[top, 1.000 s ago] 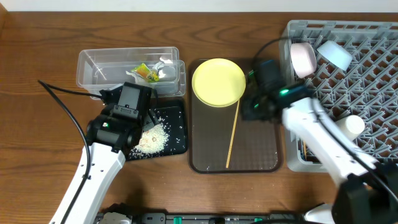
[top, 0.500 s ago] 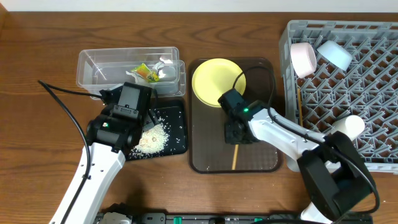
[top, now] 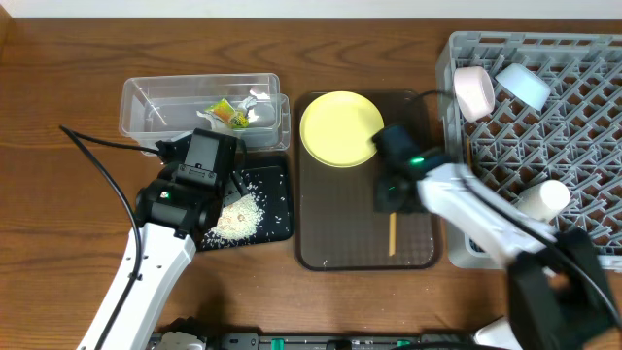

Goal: Sort waste into correct bins and load items into the dishwasher rack
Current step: 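Carry the second chopstick with the right gripper into the rack, then grasp the rim of the yellow plate with the right gripper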

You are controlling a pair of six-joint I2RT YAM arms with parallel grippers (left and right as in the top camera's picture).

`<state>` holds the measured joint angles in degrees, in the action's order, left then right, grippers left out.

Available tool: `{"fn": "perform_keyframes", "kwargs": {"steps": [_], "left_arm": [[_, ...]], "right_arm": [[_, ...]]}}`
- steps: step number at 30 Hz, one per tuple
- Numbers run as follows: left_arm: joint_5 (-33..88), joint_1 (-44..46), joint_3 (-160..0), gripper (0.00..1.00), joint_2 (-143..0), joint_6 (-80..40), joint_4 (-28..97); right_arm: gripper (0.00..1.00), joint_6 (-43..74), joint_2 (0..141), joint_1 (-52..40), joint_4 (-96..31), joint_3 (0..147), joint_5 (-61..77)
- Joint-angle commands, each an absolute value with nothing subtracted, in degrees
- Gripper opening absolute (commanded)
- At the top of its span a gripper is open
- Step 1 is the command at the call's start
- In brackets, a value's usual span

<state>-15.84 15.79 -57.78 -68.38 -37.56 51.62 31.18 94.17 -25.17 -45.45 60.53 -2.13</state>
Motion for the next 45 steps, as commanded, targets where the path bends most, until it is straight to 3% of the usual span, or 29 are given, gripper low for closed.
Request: {"fn": "perform_keyframes", "kwargs": {"steps": [1,11,16,18,21,23,31,45], "left_arm": [[-17.0,15.7,-58.2,0.86,-68.5,-38.2,51.8],[-17.0,15.7,-58.2,0.86,-68.5,-38.3,51.8],[-17.0,15.7,-58.2,0.86,-68.5,-38.3,51.8],[-17.0,15.7,-58.2,0.86,-68.5,-38.2,51.8],[-17.0,15.7,-58.2,0.86,-68.5,-38.2,51.8],[-17.0,15.7,-58.2,0.86,-68.5,-38.2,51.8],[-17.0,15.7,-58.2,0.86,-68.5,-38.3,51.8],[-17.0,15.7,-58.2,0.86,-68.5,-38.2,51.8]], "right_arm": [[0.01,22.8,87.2,-19.1,-46.3,64.4,-3.2],[0.01,5.6,84.6,-1.4,-48.2,66.3,-3.2],[0.01,2.4,88.1,1.8,-48.6,66.3,-3.2],[0.05,2.4,88.8,1.8,-48.1,66.3,-2.4],[0.35,2.5,88.4,1.1,-47.1,66.8,-1.0],[0.44,2.8,88.2,0.3,-47.2,68.2,-0.1],[0.46,8.6,86.7,-7.8,-41.8,72.1,8.4],[0.47,26.1,102.8,-22.7,-30.3,71.1,-3.7]]}}
